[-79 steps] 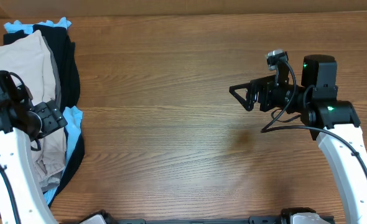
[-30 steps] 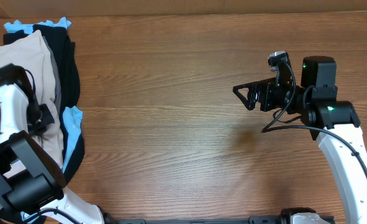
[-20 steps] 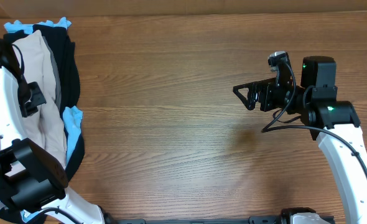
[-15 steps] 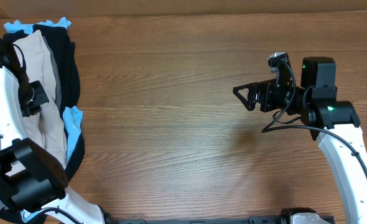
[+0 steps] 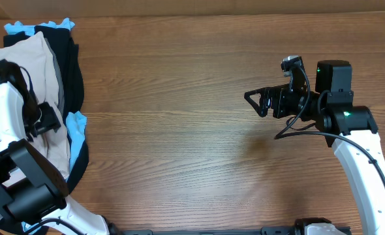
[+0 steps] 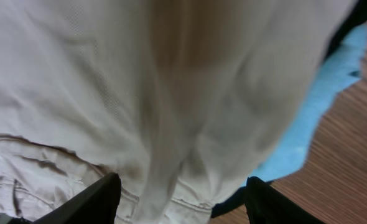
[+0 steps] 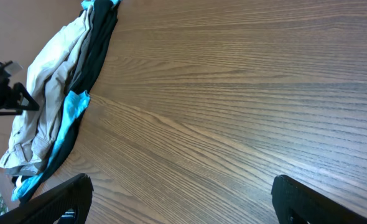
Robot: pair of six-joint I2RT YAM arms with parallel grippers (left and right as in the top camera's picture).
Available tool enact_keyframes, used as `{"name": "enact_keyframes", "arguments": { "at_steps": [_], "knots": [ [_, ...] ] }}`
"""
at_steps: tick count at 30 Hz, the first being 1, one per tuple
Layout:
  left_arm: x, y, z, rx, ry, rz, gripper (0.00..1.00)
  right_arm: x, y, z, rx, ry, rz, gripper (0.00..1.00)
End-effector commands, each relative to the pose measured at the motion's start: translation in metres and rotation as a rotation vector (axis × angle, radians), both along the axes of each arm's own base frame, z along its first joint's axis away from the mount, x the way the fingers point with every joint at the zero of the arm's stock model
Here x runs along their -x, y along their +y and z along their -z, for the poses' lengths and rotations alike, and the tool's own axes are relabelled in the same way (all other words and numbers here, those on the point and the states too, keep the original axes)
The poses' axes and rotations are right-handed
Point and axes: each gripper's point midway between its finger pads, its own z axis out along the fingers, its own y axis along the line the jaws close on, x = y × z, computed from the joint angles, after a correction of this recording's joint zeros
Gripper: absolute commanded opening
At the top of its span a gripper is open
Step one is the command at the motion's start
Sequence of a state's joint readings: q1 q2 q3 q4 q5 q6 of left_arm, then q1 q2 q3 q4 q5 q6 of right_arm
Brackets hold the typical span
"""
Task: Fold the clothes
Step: 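Lower the left gripper onto the beige shorts and close on them, then pull the beige shorts off the pile to the table center with left gripper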
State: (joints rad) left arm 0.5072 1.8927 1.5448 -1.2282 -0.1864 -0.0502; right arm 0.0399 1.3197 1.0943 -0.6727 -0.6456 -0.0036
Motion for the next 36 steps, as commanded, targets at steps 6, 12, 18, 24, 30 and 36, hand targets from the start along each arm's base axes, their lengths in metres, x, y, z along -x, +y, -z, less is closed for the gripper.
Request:
{"name": "enact_keyframes", "arguments": {
  "at_steps": [6, 12, 18, 24, 30, 36],
  "knots": [
    [0.001, 0.003, 0.007, 0.001, -0.014, -0.029, 0.18, -0.005, 0.0, -0.01, 0.006, -0.031, 0.002, 0.95],
    [-0.001, 0.004, 0.007, -0.004, -0.024, -0.03, 0.04, -0.005, 0.0, -0.01, 0.006, -0.031, 0.002, 0.95],
    [-0.017, -0.014, -0.003, 0.077, -0.084, -0.017, 0.04, -0.005, 0.0, -0.011, 0.006, -0.033, 0.002, 0.95],
    [-0.075, -0.074, -0.085, 0.187, -0.282, 0.133, 0.04, -0.005, 0.0, -0.011, 0.006, -0.036, 0.002, 0.89],
    [-0.128, -0.196, -0.169, 0.288, -0.522, 0.45, 0.04, -0.01, -0.015, -0.016, -0.021, -0.013, 0.084, 0.79],
    [-0.156, -0.347, -0.18, 0.385, -0.654, 0.735, 0.04, -0.003, -0.067, -0.033, -0.059, 0.009, 0.276, 0.79]
  ]
}}
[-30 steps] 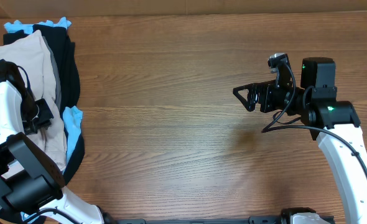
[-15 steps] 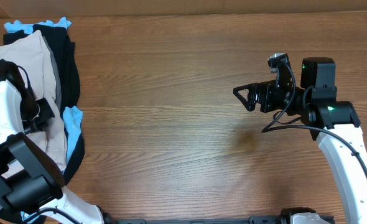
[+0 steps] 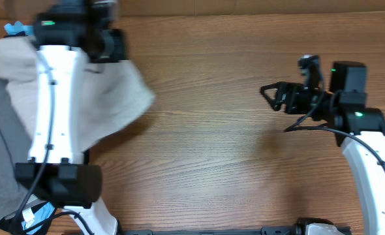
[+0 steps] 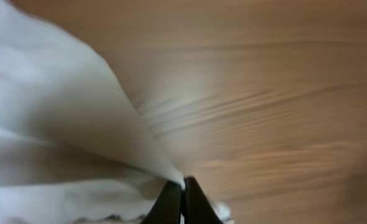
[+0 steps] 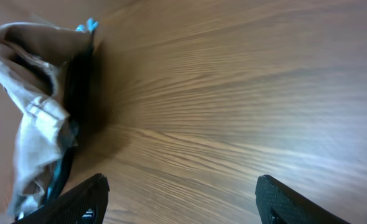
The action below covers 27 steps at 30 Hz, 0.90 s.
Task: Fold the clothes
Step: 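Pull the beige shorts off the pile to the table center with left gripper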
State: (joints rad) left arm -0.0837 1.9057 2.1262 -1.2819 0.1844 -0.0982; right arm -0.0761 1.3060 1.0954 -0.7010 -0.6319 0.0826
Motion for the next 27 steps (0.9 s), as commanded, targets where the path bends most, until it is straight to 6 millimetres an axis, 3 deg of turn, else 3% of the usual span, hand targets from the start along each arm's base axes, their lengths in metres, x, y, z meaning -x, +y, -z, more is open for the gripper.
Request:
{"name": "enact_keyframes", "arguments": {
  "at_steps": [1, 7, 12, 16, 20, 21, 23, 25, 27],
  "knots": [
    [-0.005, -0.099, -0.008, 0.103, -0.068, 0.182, 0.04, 0.007, -0.034, -0.036, -0.014, -0.053, 0.131, 0.79],
    [-0.023, -0.225, 0.043, 0.151, -0.126, 0.386, 0.04, 0.033, -0.084, -0.044, -0.015, -0.023, 0.306, 0.8],
    [-0.013, -0.319, 0.093, 0.254, -0.132, 0.567, 0.04, 0.047, -0.104, -0.04, -0.025, 0.019, 0.388, 0.8],
    [0.012, -0.372, 0.118, 0.309, -0.125, 0.68, 0.04, 0.05, -0.112, -0.036, -0.021, 0.041, 0.42, 0.8],
    [0.042, -0.405, 0.115, 0.308, -0.147, 0.762, 0.07, 0.05, -0.118, -0.033, 0.008, 0.048, 0.447, 0.84],
    [0.047, -0.412, 0.112, 0.307, -0.16, 0.784, 0.15, 0.05, -0.12, -0.033, 0.016, 0.047, 0.453, 0.84],
    [0.056, -0.42, 0.104, 0.297, -0.183, 0.825, 0.49, 0.05, -0.123, -0.032, 0.032, 0.047, 0.467, 0.84],
    [0.053, -0.417, 0.093, 0.258, -0.201, 0.809, 1.0, 0.049, -0.127, -0.031, 0.049, 0.047, 0.481, 0.85],
    [0.04, -0.398, 0.076, 0.179, -0.219, 0.741, 1.0, 0.049, -0.129, -0.031, 0.059, 0.045, 0.489, 0.86]
  ]
}}
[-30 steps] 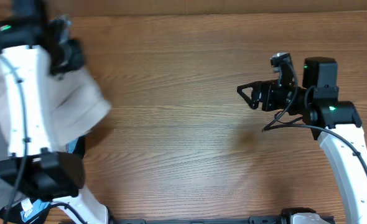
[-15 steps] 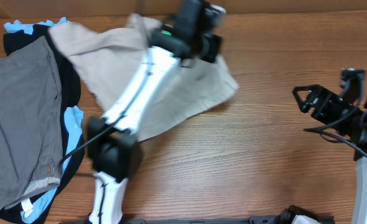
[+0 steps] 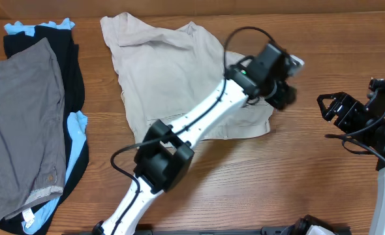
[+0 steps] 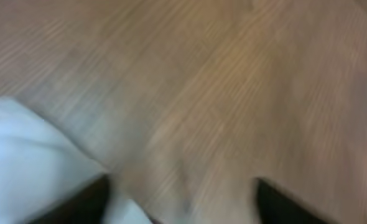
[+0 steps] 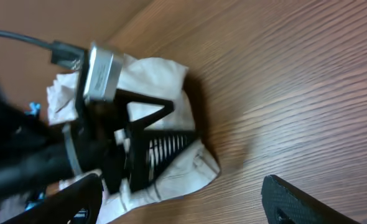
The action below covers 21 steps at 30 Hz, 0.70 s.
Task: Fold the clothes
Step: 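Pull the beige shorts off the pile to the table center with left gripper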
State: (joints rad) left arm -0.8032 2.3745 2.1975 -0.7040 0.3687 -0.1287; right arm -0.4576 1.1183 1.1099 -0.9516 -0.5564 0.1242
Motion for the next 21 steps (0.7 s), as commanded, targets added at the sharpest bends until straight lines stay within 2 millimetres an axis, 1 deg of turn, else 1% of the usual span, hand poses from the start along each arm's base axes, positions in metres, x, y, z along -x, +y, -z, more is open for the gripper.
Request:
{"name": "enact_keyframes", "arguments": {
  "at_steps": [1, 2, 4, 6, 8, 9, 10, 12, 13, 14, 16, 18, 21],
  "knots": [
    [-0.037, 0.03, -0.064, -0.033, -0.151, -0.116, 1.0, -0.002, -0.01, -0.01, 0.052, -0.026, 0.03, 0.86],
    [-0.045, 0.048, -0.076, -0.07, -0.168, -0.165, 1.0, -0.003, -0.01, -0.01, 0.056, -0.029, 0.027, 0.86],
    [-0.06, 0.093, -0.104, -0.14, -0.177, -0.265, 1.0, -0.006, -0.009, -0.008, 0.065, -0.029, 0.012, 0.86],
    [-0.067, 0.133, -0.125, -0.167, -0.157, -0.332, 1.0, -0.008, -0.008, -0.003, 0.068, -0.014, -0.003, 0.86],
    [-0.07, 0.171, -0.142, -0.178, -0.119, -0.391, 1.0, -0.012, -0.003, 0.006, 0.07, 0.009, -0.036, 0.86],
    [-0.069, 0.191, -0.148, -0.178, -0.082, -0.418, 1.0, -0.016, -0.001, 0.013, 0.069, 0.031, -0.048, 0.86],
    [-0.066, 0.207, -0.151, -0.18, -0.047, -0.431, 1.0, -0.018, 0.002, 0.018, 0.067, 0.048, -0.061, 0.86],
    [-0.058, 0.238, -0.148, -0.204, 0.039, -0.461, 1.0, -0.025, 0.014, 0.034, 0.051, 0.095, -0.107, 0.86],
    [-0.054, 0.252, -0.143, -0.229, 0.078, -0.477, 1.0, -0.028, 0.021, 0.043, 0.04, 0.123, -0.132, 0.86],
    [-0.052, 0.273, -0.133, -0.273, 0.121, -0.477, 1.0, -0.032, 0.032, 0.056, 0.026, 0.164, -0.171, 0.84],
    [-0.049, 0.278, -0.121, -0.268, 0.186, -0.451, 1.0, -0.035, 0.045, 0.072, 0.017, 0.212, -0.213, 0.83],
    [-0.047, 0.283, -0.105, -0.286, 0.25, -0.452, 1.0, -0.037, 0.051, 0.084, 0.024, 0.253, -0.231, 0.83],
    [-0.045, 0.299, -0.076, -0.37, 0.328, -0.501, 1.0, -0.037, 0.059, 0.108, 0.055, 0.328, -0.254, 0.83]
  ]
}}
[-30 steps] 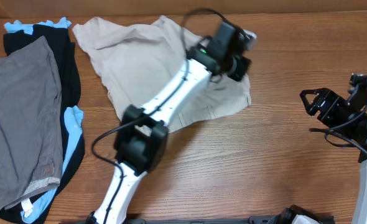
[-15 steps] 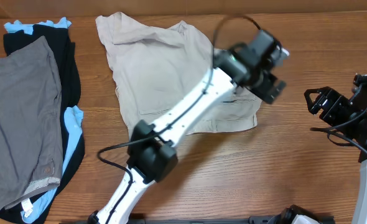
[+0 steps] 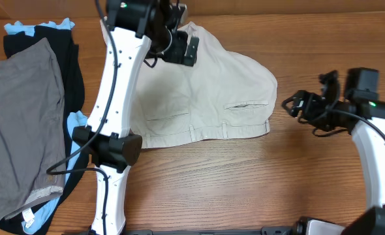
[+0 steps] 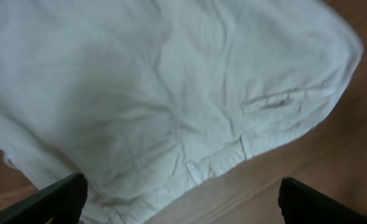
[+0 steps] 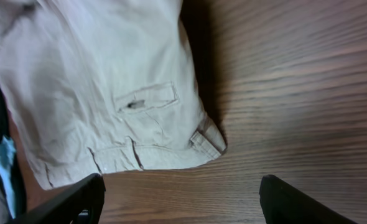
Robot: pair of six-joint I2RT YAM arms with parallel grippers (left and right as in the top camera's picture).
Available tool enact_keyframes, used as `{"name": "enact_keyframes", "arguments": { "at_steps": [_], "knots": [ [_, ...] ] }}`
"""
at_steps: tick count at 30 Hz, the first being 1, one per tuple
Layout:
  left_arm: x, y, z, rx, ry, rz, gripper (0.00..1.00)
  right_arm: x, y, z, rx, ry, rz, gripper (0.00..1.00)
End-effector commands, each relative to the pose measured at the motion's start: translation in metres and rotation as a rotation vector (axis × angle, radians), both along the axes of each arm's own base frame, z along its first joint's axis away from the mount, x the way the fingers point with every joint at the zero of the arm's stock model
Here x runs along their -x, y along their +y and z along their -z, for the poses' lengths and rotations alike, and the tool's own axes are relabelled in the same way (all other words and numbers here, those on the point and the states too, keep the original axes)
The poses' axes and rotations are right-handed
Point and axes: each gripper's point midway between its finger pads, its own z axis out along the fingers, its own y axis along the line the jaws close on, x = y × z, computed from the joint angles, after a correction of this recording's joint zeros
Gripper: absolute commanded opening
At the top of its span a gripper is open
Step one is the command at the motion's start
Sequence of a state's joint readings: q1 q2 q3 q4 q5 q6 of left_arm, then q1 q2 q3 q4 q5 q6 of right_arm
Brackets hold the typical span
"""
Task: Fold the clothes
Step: 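Pull the beige shorts off the pile to the table center with left gripper, then grasp the shorts' lower edge with both grippers, left and right sides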
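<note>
Beige shorts lie spread out on the middle of the wooden table, with the waistband along the near edge and a back pocket showing. My left gripper hangs open above the shorts' far left part, and its wrist view looks down on the cloth with nothing between its fingers. My right gripper stands open just right of the shorts, over bare wood; its fingers hold nothing.
A pile of more clothes lies at the table's left edge: a grey garment on top, a black one and a light blue one under it. My left arm crosses the shorts' left side.
My left gripper was at the shorts' right edge and is now over their far left part. The shorts lie flatter and wider. My right gripper has moved left, closer to the shorts.
My left gripper was open over the beige shorts on top of the pile at the left. Then it was shut on them, holding them off the pile. Then the shorts lay mid-table with the gripper at their right end. Now both grippers are open and the shorts lie spread.
</note>
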State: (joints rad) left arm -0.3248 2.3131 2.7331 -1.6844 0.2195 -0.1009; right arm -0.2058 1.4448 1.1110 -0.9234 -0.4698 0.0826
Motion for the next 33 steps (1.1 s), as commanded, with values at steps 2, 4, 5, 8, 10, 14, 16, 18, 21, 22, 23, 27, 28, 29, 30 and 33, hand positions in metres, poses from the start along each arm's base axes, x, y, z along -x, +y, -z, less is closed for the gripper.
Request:
{"name": "enact_keyframes", "arguments": {
  "at_steps": [2, 4, 5, 8, 10, 14, 16, 18, 21, 22, 23, 27, 28, 29, 30, 33],
  "knots": [
    [0.012, 0.014, 0.038, -0.07, 0.136, -0.034, 1.0, -0.003, 0.007, 0.026, 0.086, 0.068, -0.042, 0.83],
    [0.015, 0.029, 0.042, -0.128, 0.154, -0.09, 0.97, -0.002, 0.01, 0.037, 0.114, 0.096, -0.056, 0.83],
    [0.017, 0.04, 0.042, -0.17, 0.153, -0.134, 0.97, -0.003, 0.013, 0.041, 0.121, 0.106, -0.066, 0.83],
    [0.034, 0.069, 0.026, -0.274, 0.125, -0.249, 0.98, -0.004, 0.02, 0.049, 0.121, 0.122, -0.075, 0.83],
    [0.049, 0.085, 0.011, -0.32, 0.098, -0.32, 0.99, -0.004, 0.021, 0.054, 0.131, 0.127, -0.071, 0.83],
    [0.084, 0.106, -0.005, -0.348, 0.085, -0.424, 1.0, -0.005, 0.025, 0.064, 0.137, 0.122, -0.054, 0.83],
    [0.099, 0.111, -0.002, -0.348, 0.095, -0.45, 1.0, -0.006, 0.028, 0.069, 0.134, 0.113, -0.046, 0.83],
    [0.111, 0.115, 0.007, -0.342, 0.1, -0.48, 1.0, -0.005, 0.032, 0.074, 0.133, 0.105, -0.052, 0.83],
    [0.128, 0.12, 0.028, -0.328, 0.107, -0.53, 1.0, -0.003, 0.04, 0.081, 0.129, 0.102, -0.059, 0.83],
    [0.136, 0.12, 0.041, -0.31, 0.112, -0.555, 0.98, -0.002, 0.043, 0.082, 0.129, 0.102, -0.067, 0.83],
    [0.14, 0.12, 0.05, -0.298, 0.113, -0.565, 0.97, -0.002, 0.045, 0.083, 0.129, 0.099, -0.073, 0.83],
    [0.147, 0.12, 0.089, -0.274, 0.105, -0.573, 0.95, -0.006, 0.049, 0.088, 0.147, 0.087, -0.058, 0.82],
    [0.147, 0.12, 0.1, -0.276, 0.108, -0.573, 0.94, -0.008, 0.048, 0.09, 0.164, 0.091, -0.045, 0.81],
    [0.148, 0.12, 0.11, -0.28, 0.112, -0.572, 0.93, -0.008, 0.048, 0.093, 0.178, 0.095, -0.039, 0.81],
    [0.149, 0.121, 0.118, -0.281, 0.115, -0.573, 0.91, -0.008, 0.049, 0.095, 0.187, 0.097, -0.042, 0.8],
    [0.155, 0.126, 0.143, -0.3, 0.12, -0.603, 0.89, -0.008, 0.052, 0.102, 0.193, 0.113, -0.039, 0.8]
  ]
}}
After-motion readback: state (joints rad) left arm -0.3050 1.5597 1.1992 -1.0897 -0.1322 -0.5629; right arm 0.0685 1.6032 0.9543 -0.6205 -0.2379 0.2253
